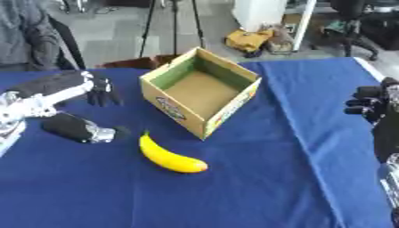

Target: Pick up objects on the table and place them in the box.

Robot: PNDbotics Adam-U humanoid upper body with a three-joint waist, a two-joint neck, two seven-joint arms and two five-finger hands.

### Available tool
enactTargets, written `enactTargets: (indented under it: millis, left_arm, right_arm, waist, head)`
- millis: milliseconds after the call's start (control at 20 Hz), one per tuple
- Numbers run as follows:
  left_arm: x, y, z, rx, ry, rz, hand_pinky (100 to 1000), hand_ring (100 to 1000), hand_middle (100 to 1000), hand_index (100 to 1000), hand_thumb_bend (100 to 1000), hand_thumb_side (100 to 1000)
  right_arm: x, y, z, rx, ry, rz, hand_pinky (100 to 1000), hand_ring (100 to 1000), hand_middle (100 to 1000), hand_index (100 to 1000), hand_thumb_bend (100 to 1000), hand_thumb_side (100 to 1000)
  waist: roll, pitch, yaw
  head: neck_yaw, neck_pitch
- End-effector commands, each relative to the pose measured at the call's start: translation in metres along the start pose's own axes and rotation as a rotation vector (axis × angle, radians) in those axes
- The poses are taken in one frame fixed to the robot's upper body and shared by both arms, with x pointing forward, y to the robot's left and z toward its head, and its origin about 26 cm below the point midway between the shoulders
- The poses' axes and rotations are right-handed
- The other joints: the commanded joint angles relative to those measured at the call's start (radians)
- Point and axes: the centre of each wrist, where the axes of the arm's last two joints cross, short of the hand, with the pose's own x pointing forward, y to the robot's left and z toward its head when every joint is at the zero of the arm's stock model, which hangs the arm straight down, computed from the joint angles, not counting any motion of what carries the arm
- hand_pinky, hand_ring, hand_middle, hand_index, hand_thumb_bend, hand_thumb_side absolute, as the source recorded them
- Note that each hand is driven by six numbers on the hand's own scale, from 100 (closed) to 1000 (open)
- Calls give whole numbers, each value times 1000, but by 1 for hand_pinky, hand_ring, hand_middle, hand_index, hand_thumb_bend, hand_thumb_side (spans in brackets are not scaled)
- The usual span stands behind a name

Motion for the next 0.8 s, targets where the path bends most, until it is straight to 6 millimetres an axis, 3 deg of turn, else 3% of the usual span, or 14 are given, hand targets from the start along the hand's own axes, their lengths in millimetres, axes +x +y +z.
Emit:
enactTargets:
  millis: [50,400,800]
  left_arm:
    - [-3,1,-14,-53,8,-47,642,617,641,725,456,580]
    - [-10,-15,-44,-132,-13,-97,656,627,648,735,430,548]
    - [-14,-31,-66,-172,-53,-146,663,629,647,741,401,522]
  right_arm:
    - [9,-3,-6,19,-32,12,545,558,538,606,100,863]
    - [9,0,-6,39,-27,9,545,558,538,606,100,865]
    - [10,3,-8,56,-31,4,544,558,537,606,100,866]
  waist:
    - [1,-16,-6]
    - [3,-22,-30]
    - [0,-20,-53]
  head:
    - [6,-11]
    - [14,-14]
    - [23,-17]
